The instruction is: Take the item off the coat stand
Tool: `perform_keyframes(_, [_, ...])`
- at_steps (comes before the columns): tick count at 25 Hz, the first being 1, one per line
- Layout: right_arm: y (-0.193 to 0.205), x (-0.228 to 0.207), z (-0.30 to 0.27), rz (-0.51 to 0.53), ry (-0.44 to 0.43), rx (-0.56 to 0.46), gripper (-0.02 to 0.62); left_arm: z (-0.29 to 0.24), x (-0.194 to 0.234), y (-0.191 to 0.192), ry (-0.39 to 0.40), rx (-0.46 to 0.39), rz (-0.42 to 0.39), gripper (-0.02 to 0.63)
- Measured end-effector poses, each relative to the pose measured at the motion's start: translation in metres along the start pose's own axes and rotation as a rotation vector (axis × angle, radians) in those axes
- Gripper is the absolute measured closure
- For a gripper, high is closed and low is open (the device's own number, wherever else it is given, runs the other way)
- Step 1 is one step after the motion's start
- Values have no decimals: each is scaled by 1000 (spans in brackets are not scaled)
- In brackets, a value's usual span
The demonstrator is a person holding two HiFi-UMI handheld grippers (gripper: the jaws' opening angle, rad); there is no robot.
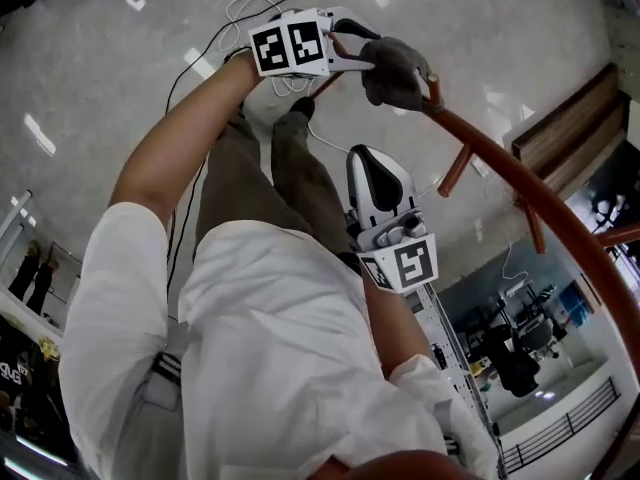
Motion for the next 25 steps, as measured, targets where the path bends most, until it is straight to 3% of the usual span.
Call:
perform_keyframes(8, [10, -26, -1, -19, 60, -10, 569, -58, 20, 22, 46, 108, -106, 430])
perform_keyframes(11, [12, -30, 1, -15, 68, -11, 569, -66, 24, 25, 32, 110, -124, 490])
perform_keyframes(16, [7, -27, 3, -23, 80, -5, 569, -60, 18, 14, 27, 109, -142, 574])
perform_keyframes(25, [-14, -8, -9, -1, 69, -28, 569, -18, 12, -11, -22, 78, -130, 584])
Point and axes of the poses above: the fingertips, and each gripper's own axes: z backward along the fingers, x to its left, y out of its underside, the point moved 4 cm from there along z, backward along the fingers, and after that the axes turned 9 degrees about z, right-handed, at the moved point
